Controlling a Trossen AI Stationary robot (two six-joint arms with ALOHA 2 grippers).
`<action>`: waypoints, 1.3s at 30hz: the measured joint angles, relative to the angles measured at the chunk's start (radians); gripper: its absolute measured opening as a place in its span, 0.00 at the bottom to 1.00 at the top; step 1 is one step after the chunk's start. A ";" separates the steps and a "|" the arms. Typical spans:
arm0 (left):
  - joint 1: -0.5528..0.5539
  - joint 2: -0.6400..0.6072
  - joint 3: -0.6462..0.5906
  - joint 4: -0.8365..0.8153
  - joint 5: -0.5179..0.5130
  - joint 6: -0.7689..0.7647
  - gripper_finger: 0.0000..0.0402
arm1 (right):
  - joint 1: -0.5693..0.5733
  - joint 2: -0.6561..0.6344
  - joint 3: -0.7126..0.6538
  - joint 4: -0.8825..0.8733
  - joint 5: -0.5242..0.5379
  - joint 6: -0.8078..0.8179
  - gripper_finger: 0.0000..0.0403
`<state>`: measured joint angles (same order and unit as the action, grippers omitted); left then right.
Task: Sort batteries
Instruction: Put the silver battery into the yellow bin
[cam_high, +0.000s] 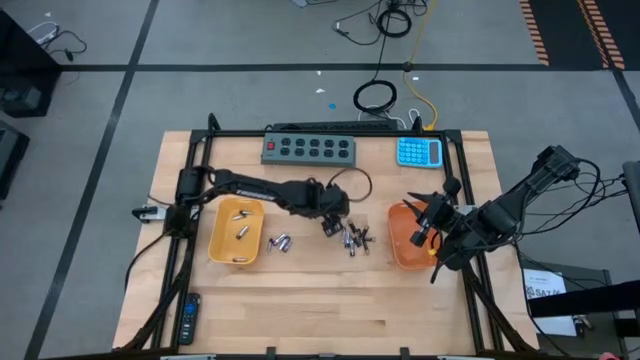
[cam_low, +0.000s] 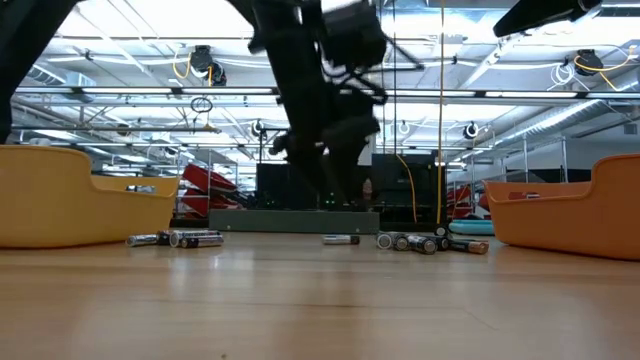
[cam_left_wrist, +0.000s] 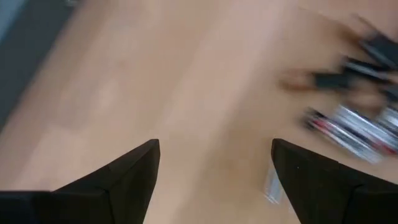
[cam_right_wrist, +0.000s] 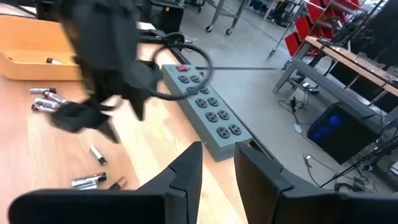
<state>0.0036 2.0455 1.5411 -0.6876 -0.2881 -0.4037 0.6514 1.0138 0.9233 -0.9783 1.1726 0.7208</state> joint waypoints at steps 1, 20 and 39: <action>-0.016 -0.002 0.002 -0.003 0.012 0.000 0.79 | 0.000 0.000 -0.003 -0.001 -0.001 -0.001 0.21; -0.134 0.068 0.007 0.013 -0.028 -0.054 0.79 | 0.000 0.001 -0.032 -0.011 -0.066 0.028 0.21; -0.164 0.145 0.012 0.007 -0.051 -0.009 0.79 | -0.016 0.000 -0.034 -0.016 -0.053 -0.016 0.21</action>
<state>-0.1608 2.1906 1.5532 -0.6808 -0.3393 -0.4128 0.6352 1.0142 0.8890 -0.9946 1.1192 0.7051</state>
